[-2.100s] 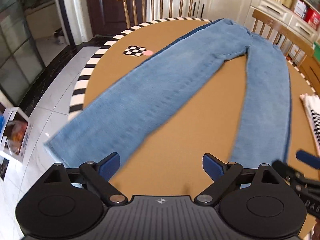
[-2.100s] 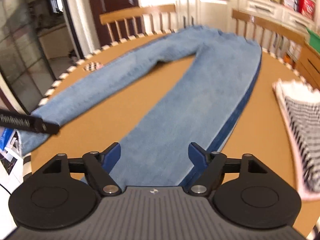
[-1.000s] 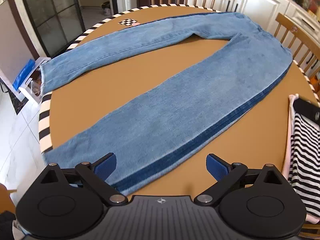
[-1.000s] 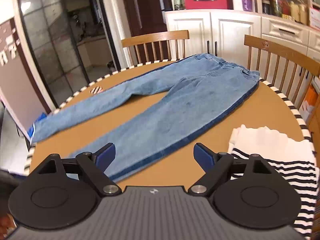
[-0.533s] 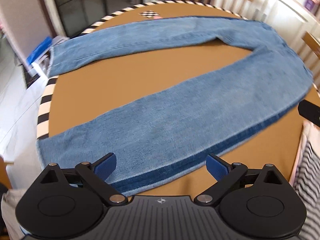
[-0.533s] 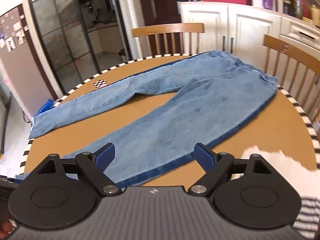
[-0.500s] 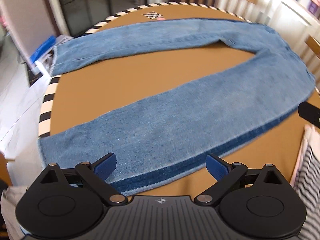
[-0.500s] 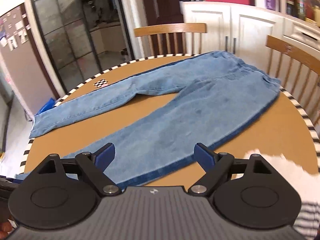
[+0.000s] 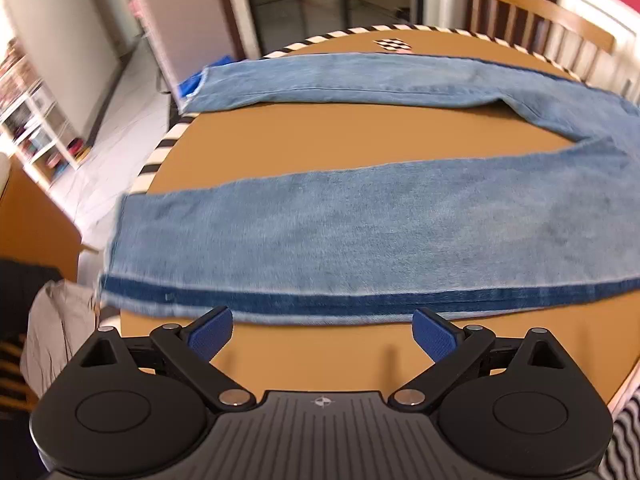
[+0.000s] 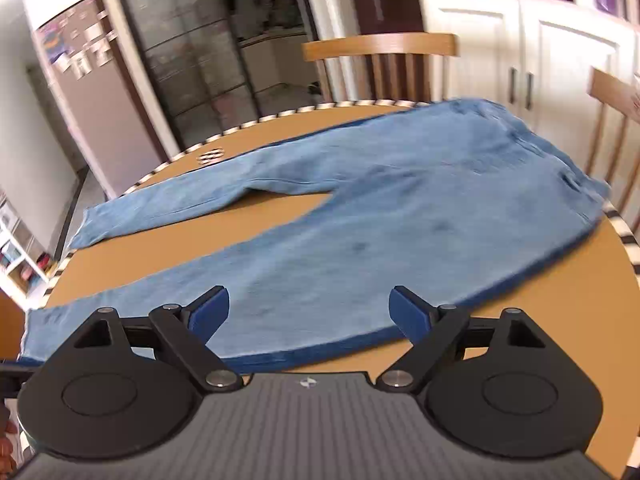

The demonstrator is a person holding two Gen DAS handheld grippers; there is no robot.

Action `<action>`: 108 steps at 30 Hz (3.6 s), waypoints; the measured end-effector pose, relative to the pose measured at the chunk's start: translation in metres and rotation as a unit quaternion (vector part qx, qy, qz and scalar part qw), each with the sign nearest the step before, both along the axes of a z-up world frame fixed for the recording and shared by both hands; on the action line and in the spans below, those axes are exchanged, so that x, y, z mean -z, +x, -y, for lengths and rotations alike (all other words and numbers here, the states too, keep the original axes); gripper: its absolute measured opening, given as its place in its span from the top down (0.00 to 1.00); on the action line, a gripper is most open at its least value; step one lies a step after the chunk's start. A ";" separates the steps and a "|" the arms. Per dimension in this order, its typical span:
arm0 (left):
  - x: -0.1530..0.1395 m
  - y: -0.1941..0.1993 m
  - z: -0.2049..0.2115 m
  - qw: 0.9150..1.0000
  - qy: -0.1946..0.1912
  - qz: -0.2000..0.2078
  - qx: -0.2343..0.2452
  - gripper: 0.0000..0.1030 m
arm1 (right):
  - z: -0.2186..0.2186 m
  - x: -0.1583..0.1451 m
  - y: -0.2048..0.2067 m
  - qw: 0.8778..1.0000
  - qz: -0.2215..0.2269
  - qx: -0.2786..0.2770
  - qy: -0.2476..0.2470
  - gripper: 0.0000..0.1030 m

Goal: Fold clothes

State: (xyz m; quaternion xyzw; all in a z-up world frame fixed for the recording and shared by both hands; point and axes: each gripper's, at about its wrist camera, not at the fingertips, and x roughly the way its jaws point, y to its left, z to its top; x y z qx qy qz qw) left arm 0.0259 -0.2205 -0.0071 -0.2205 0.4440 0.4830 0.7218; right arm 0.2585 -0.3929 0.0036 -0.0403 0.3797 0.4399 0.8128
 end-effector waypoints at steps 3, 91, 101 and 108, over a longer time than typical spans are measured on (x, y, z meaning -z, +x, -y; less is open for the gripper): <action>0.003 -0.007 0.002 0.999 -0.006 0.011 -0.030 0.05 | 0.007 0.006 0.014 1.000 -0.009 0.012 -0.006 0.14; 0.028 -0.132 -0.031 0.828 -0.086 0.422 -0.359 0.22 | 0.074 0.107 0.161 0.902 -0.306 0.257 0.166 0.91; 0.044 -0.150 -0.026 0.807 -0.127 0.419 -0.395 0.93 | 0.074 0.110 0.160 0.902 -0.307 0.257 0.161 0.96; 0.041 -0.150 -0.024 0.815 -0.122 0.409 -0.391 0.93 | 0.074 0.109 0.162 0.902 -0.309 0.256 0.159 0.96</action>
